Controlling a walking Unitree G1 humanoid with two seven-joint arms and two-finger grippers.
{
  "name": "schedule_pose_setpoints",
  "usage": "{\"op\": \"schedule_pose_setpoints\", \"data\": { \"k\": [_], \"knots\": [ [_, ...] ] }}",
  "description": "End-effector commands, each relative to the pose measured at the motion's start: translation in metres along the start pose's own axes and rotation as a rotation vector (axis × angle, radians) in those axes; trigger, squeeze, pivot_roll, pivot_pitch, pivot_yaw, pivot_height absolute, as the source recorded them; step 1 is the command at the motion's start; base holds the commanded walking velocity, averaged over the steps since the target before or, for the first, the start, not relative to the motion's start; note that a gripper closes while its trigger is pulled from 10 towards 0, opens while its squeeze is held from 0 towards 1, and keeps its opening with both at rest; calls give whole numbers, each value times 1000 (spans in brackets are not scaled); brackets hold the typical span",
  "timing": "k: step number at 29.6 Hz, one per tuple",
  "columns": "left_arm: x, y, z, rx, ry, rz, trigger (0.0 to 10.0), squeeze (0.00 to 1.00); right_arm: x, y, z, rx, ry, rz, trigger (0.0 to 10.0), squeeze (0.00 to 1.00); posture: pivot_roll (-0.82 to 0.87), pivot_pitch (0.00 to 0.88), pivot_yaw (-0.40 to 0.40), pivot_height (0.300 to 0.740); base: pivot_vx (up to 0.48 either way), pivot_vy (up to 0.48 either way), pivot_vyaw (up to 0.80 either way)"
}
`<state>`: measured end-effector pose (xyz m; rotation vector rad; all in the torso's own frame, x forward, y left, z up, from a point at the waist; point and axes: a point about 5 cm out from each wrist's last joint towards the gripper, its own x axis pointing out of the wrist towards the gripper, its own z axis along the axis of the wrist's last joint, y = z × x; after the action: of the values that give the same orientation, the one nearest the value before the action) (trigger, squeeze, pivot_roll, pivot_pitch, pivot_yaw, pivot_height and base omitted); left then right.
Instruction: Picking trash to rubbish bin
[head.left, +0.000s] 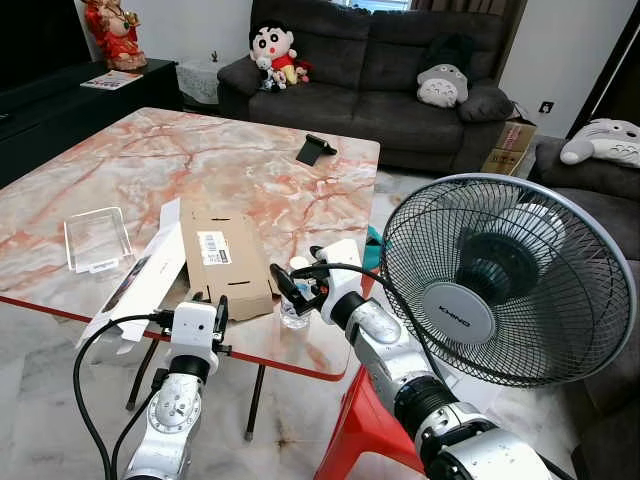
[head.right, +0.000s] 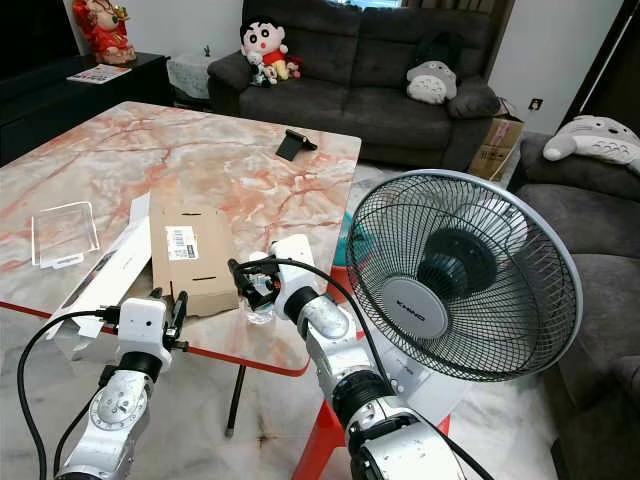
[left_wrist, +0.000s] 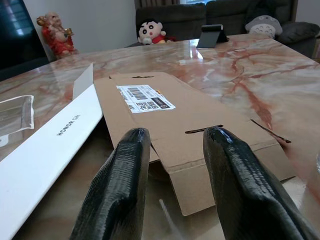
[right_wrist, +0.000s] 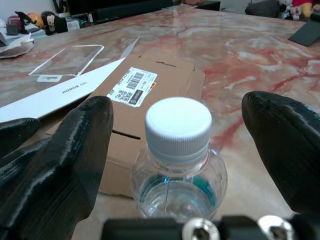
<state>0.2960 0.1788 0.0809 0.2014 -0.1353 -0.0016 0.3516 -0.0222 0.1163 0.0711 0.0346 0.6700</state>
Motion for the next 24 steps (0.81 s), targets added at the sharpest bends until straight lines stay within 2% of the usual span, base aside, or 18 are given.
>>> {"op": "schedule_pose_setpoints", "data": {
  "k": [1,6,7,8,9,11,24],
  "knots": [
    [0,-2,1,16,1,-18,10000,0,18,56,0,98,-17,110,10000,0,90,2,-96,740,0,0,0],
    [0,-3,1,16,-1,-22,10000,0,17,56,-1,101,-14,109,10000,0,91,0,-95,740,0,0,0],
    [0,-3,2,17,-1,-23,10000,0,17,56,-1,102,-14,110,6941,0,91,0,-95,740,0,0,0],
    [1,-3,2,18,-1,-24,10000,0,17,56,-1,101,-14,112,980,0,91,0,-95,740,0,0,0],
    [1,-3,2,18,-2,-24,10000,0,17,56,-1,101,-14,112,275,0,91,0,-95,740,0,0,0],
    [0,-3,2,19,-2,-23,10000,0,17,56,-1,102,-16,114,0,0,91,0,-95,740,0,0,0],
    [1,-4,2,18,-2,-28,10000,0,18,57,0,104,-27,127,0,0,89,0,-95,740,0,0,0]
  ]
}}
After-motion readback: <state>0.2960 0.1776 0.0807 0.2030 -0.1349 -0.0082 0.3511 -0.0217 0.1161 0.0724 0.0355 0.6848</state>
